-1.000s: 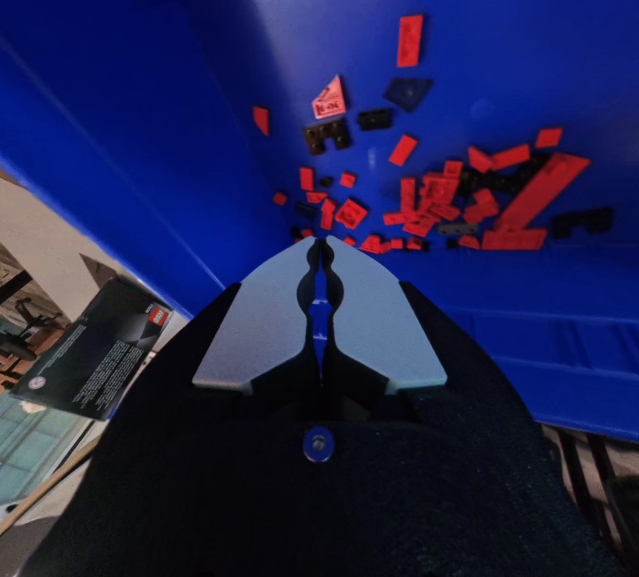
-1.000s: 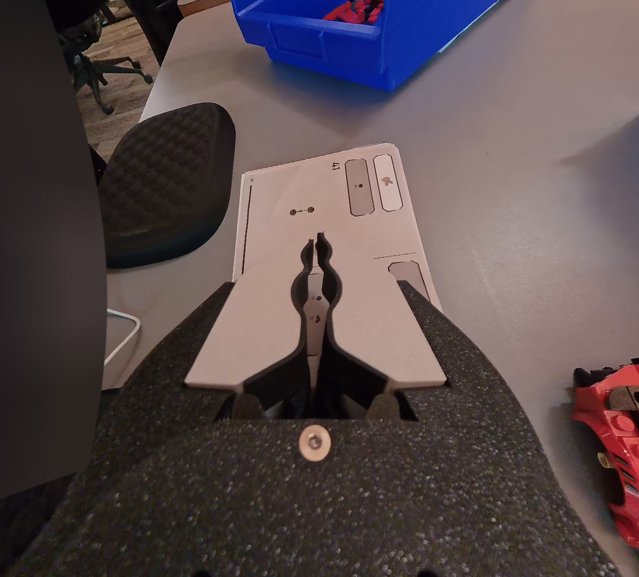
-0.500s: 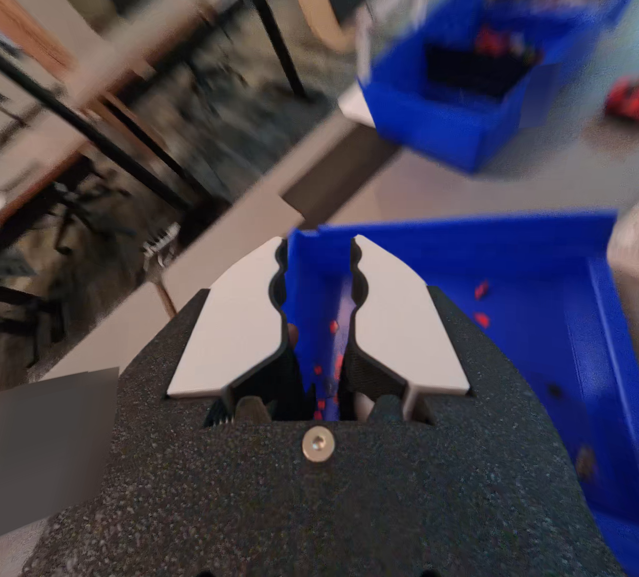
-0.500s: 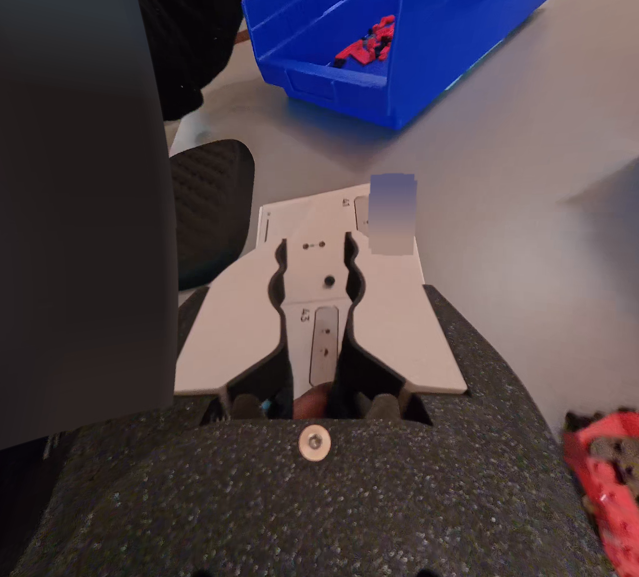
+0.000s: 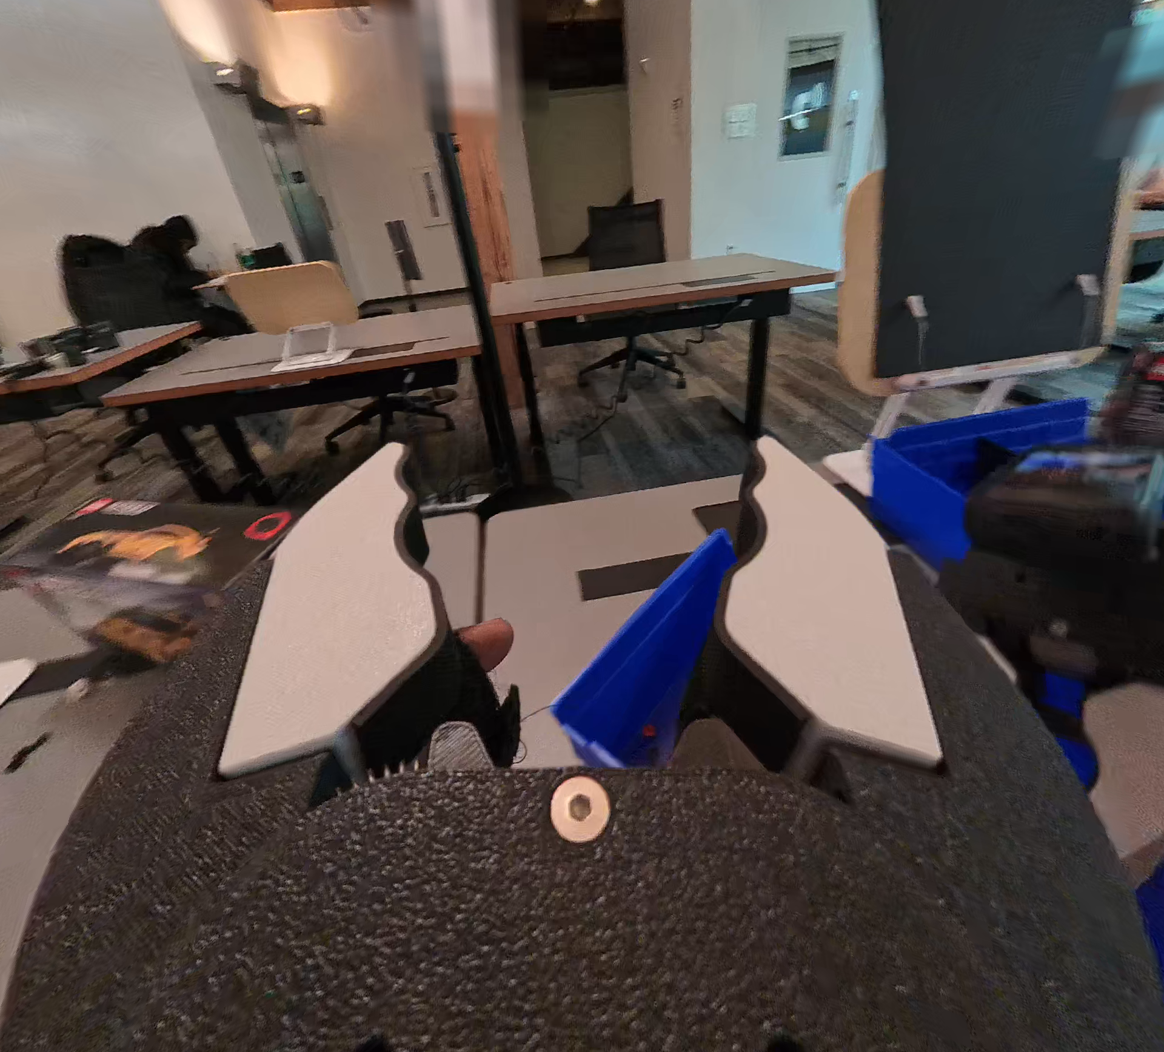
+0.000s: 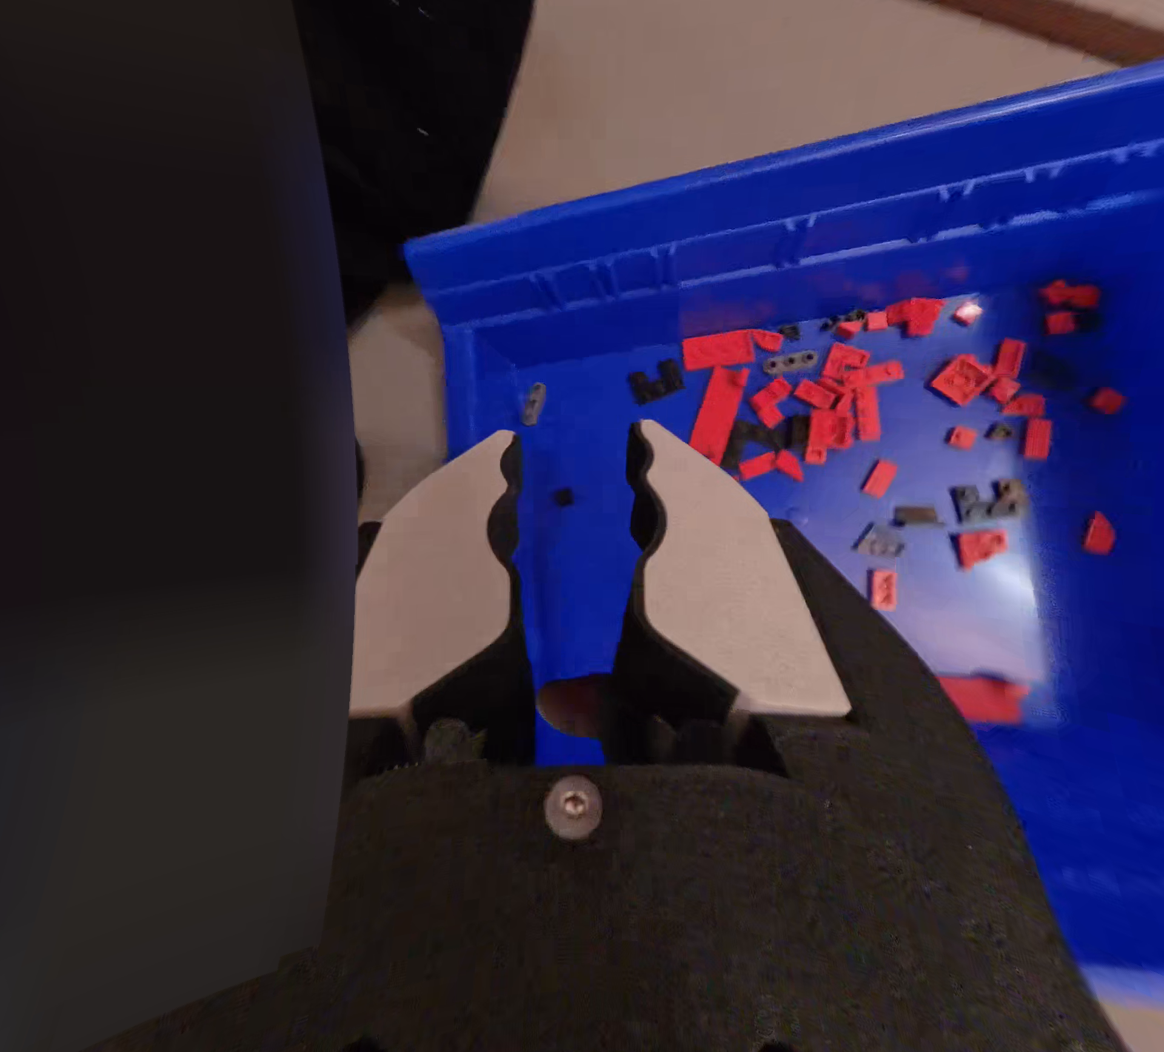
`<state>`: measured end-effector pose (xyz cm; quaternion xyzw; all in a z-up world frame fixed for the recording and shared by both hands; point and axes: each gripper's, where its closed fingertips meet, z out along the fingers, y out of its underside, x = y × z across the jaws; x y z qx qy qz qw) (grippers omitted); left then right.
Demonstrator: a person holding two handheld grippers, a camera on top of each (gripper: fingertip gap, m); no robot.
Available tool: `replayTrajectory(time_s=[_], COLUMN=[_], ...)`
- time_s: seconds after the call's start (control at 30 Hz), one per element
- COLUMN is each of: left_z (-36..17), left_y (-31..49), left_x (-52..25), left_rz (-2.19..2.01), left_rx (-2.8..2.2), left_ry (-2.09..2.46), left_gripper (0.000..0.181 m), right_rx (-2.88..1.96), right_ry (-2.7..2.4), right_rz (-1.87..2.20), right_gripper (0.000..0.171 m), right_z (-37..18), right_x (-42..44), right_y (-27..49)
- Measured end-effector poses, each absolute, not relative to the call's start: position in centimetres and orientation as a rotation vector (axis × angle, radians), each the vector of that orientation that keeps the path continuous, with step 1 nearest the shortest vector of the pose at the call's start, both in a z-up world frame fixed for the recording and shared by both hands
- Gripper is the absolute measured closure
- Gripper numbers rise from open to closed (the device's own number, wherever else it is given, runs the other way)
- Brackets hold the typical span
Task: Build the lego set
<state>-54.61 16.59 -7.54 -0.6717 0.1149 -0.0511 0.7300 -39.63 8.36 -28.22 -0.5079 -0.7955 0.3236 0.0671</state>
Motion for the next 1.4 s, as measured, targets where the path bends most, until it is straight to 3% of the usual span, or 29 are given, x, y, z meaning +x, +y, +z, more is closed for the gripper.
replayTrajectory(time_s=[0.13, 0.27, 0.33, 0.7, 0.97, 1.17, 1.4], left_z=[-7.9, -7.4, -6.9, -6.0, -6.1, -6.2, -6.5], left_y=[16.0, 14.9, 14.4, 14.0, 14.1, 14.1, 14.4], left_x=[-58.4, -59.4, -59.1, -56.0, -55.7, -55.0, -54.6], left_rz=[-0.027, -0.049, -0.036, -0.061, -0.06, -0.068, -0.071], left_rx=[-1.487, -1.452, -1.44, -1.396, -1.403, -1.403, -1.415], left_ry=[0.128, 0.079, 0.089, 0.227, 0.239, 0.276, 0.297], left_gripper=[0.091, 0.097, 0.098, 0.101, 0.104, 0.106, 0.106], right_rx=[-1.537, -1.502, -1.484, -1.53, -1.61, -1.401, -1.295], right_ry=[-2.501, -2.484, -2.445, -2.488, -2.499, -2.475, -2.491], right_rz=[0.886, 0.655, 0.664, 0.602, 0.67, 0.549, 0.481], right_gripper=[0.136, 0.167, 0.169, 0.17, 0.169, 0.158, 0.157], right_z=[-32.0, -35.0, -35.4, -38.5, -37.4, -37.6, -38.2], right_x=[-44.2, -47.5, -49.0, -49.4, -49.2, -50.4, -50.8], right_y=[10.4, 13.7, 14.3, 14.2, 14.1, 14.8, 15.3])
